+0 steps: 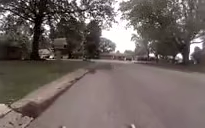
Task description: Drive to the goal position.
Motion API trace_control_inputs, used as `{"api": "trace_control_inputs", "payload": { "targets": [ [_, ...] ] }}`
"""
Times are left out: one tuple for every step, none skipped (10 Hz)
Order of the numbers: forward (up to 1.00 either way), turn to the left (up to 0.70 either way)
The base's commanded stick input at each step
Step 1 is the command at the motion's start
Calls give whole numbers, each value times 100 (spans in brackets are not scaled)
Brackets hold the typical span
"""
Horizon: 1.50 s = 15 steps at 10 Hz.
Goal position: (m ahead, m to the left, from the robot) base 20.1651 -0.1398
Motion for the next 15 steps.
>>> {"api": "trace_control_inputs", "payload": {
  "targets": [
    [70, 0],
    [70, 0],
    [70, 0],
    [70, -33],
    [70, -35],
    [70, -35],
    [70, -26],
    [70, 0],
    [70, 0],
    [70, 0],
    [70, 0],
    [70, 0],
    [70, 0],
    [70, 0],
    [70, 0]
  ]
}}
